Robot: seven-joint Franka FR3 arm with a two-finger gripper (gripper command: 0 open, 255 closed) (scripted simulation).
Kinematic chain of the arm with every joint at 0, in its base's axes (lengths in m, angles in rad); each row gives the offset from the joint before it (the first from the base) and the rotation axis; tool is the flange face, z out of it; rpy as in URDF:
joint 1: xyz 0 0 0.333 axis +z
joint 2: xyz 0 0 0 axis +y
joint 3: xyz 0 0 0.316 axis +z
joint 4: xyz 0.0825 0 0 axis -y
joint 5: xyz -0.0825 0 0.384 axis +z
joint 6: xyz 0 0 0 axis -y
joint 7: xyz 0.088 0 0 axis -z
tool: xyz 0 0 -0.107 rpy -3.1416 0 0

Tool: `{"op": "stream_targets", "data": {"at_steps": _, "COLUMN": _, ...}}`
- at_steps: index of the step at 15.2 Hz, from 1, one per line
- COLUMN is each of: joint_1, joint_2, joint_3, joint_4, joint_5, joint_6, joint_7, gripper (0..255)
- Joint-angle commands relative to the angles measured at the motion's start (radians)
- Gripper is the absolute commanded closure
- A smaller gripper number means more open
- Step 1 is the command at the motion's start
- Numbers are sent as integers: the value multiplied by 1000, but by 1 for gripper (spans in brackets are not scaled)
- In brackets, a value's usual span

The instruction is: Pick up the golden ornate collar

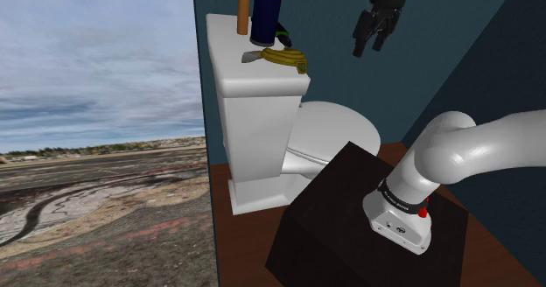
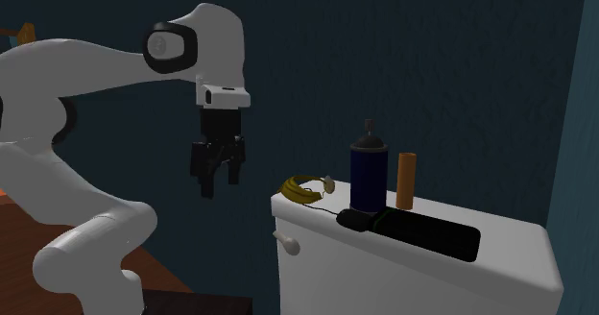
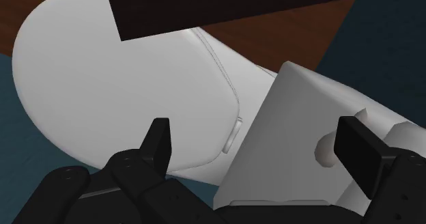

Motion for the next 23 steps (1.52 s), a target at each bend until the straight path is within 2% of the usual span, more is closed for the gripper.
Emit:
{"op": "stream_targets", "data": {"at_steps": 1, "joint_1": 0, "joint_2": 0, "joint_3": 0, "joint_4": 0, "joint_5": 0, "joint_6": 0, "joint_7": 0, "gripper": 0}}
{"op": "stream_targets", "data": {"at_steps": 11, "joint_1": 57, "joint_2": 355, "joint_3": 151, "joint_4": 286, "joint_5": 44, "joint_6": 21, "joint_7": 88, "gripper": 0}}
{"op": "stream_targets", "data": {"at_steps": 20, "joint_1": 107, "joint_2": 710, "joint_3": 284, "joint_4": 646, "joint_5": 0, "joint_6": -40, "joint_7": 187, "gripper": 0}}
{"op": "stream_targets", "data": {"at_steps": 21, "joint_1": 112, "joint_2": 730, "joint_3": 290, "joint_4": 669, "joint_5": -5, "joint_6": -46, "joint_7": 193, "gripper": 0}}
{"op": "stream_targets", "data": {"at_steps": 23, "joint_1": 112, "joint_2": 722, "joint_3": 288, "joint_4": 632, "joint_5": -2, "joint_6": -17, "joint_7": 192, "gripper": 0}}
